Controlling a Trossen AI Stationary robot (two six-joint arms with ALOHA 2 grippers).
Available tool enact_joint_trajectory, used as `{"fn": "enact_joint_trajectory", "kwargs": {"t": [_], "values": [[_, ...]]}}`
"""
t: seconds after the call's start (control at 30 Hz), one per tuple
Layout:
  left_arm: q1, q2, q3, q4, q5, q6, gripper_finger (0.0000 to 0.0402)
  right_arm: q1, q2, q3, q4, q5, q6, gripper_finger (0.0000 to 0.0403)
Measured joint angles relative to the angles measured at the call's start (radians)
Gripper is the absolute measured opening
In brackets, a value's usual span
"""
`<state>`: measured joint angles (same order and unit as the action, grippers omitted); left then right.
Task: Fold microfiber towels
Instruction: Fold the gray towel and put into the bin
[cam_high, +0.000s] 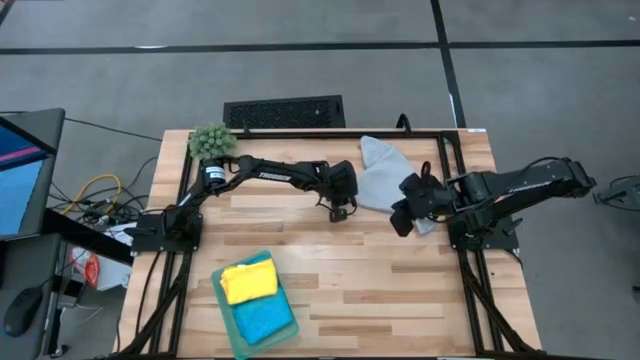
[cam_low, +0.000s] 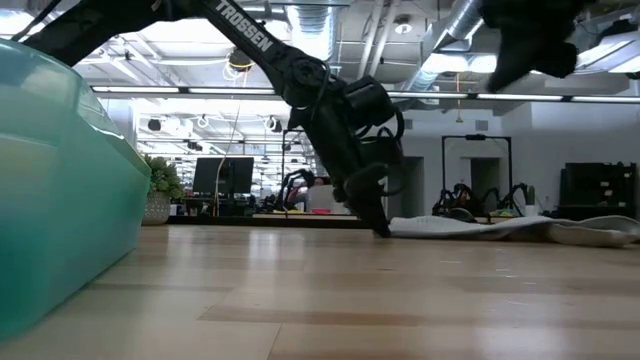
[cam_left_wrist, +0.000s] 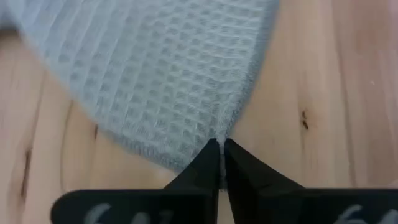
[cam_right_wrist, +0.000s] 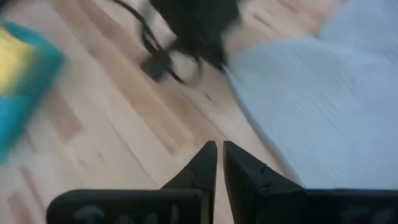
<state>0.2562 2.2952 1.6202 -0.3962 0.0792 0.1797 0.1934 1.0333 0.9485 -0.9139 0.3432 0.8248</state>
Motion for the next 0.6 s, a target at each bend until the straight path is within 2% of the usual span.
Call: {"fn": "enact_joint_trajectory", "kwargs": {"t": [0.27,0.43,0.6], "values": [[0.003,-0.067,0.117,-0.343,-0.046,-0.176,0.0002,0.063,0.027,-0.001,-0.309,-0.004,0.369,0.0052],[0.003,-0.178,0.247,-0.473,-0.095,-0.217,0.0002,0.12,0.034,-0.048,-0.25,-0.003,0.447,0.0066],[0.003,-0.232,0.308,-0.527,-0.147,-0.216,0.0001,0.174,0.035,-0.142,-0.124,-0.002,0.495,0.0118]]}}
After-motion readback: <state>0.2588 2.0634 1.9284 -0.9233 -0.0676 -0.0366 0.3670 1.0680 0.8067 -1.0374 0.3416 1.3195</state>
